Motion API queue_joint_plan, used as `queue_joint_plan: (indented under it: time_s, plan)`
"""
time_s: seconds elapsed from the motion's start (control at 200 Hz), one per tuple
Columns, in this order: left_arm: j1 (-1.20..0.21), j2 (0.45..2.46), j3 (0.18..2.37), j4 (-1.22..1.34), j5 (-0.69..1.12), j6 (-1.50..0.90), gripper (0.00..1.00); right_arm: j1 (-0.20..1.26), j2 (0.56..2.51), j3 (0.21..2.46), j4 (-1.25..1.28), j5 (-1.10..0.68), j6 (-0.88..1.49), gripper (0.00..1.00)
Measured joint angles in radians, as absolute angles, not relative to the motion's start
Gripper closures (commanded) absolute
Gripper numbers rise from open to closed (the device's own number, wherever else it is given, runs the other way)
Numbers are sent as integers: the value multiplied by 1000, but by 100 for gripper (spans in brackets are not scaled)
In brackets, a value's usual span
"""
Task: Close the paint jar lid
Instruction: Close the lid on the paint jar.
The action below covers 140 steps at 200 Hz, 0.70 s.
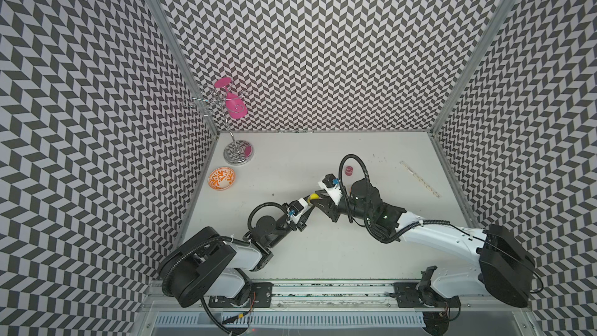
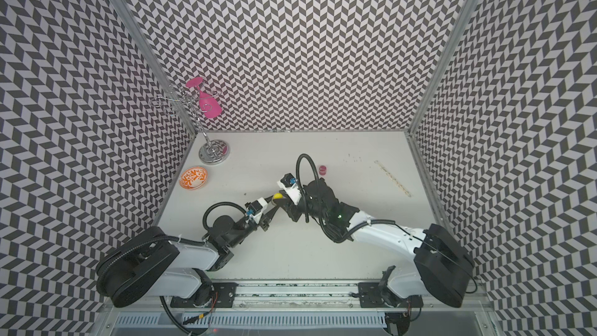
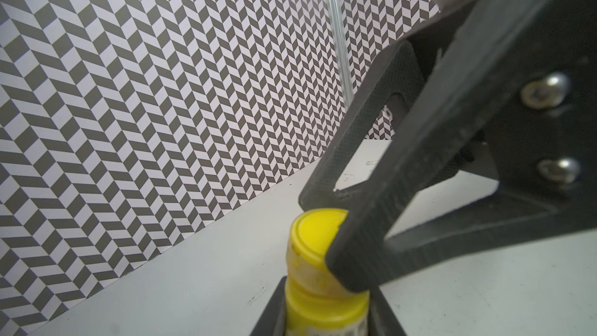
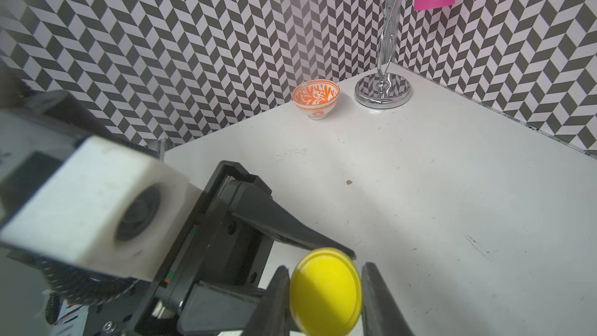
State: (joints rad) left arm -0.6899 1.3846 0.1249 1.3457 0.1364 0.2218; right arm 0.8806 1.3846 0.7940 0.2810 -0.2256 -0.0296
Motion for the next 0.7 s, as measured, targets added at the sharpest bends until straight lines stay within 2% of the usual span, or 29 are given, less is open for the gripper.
queue_joint_plan:
  time_s: [0.32, 0.701]
  plan:
    - [-660, 1493, 113, 1465, 278, 157, 74, 880, 1393, 787, 275, -252, -37, 80]
    - [-654, 1498, 112, 1473, 318, 148, 74, 874, 1386, 783, 270, -262, -36, 80]
